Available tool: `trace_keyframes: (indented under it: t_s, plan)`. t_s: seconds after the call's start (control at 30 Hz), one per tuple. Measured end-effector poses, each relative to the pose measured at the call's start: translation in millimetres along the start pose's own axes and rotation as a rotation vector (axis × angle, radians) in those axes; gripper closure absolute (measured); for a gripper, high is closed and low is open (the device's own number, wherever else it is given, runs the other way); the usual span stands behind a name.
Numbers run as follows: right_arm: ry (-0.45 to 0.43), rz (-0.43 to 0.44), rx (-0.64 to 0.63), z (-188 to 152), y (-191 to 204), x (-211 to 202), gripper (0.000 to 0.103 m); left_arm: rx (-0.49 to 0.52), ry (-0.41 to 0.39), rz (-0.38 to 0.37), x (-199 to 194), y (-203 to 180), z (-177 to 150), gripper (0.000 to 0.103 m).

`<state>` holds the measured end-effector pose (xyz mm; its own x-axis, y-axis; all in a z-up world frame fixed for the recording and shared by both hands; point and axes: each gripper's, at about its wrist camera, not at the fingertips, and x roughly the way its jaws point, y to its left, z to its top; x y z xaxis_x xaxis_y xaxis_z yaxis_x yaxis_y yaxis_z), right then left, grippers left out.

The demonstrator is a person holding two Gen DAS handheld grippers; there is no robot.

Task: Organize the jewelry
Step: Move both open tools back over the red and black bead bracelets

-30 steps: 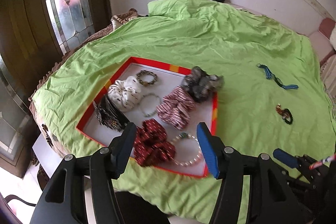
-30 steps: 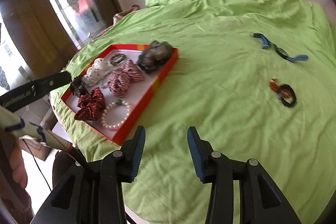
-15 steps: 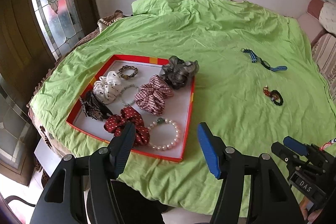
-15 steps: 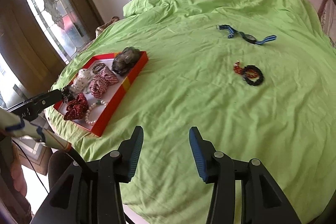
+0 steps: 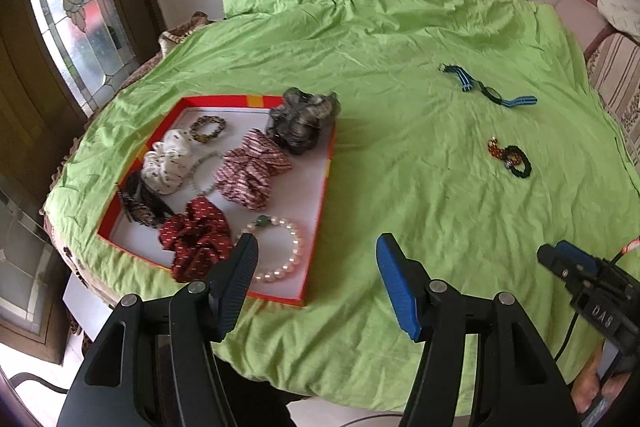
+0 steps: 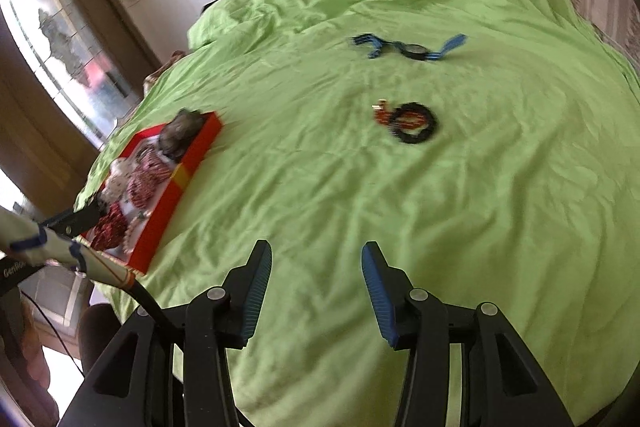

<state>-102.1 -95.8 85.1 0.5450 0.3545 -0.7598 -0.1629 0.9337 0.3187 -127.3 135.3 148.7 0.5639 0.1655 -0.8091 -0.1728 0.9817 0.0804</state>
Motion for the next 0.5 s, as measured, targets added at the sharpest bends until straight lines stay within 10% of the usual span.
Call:
trace_keyframes:
  t_s: [0.5]
  plan:
    - [-0.057,-0.138,0.121,44,-85,18,0.052,0.047,0.095,-0.076,50,-47,-1,0.042]
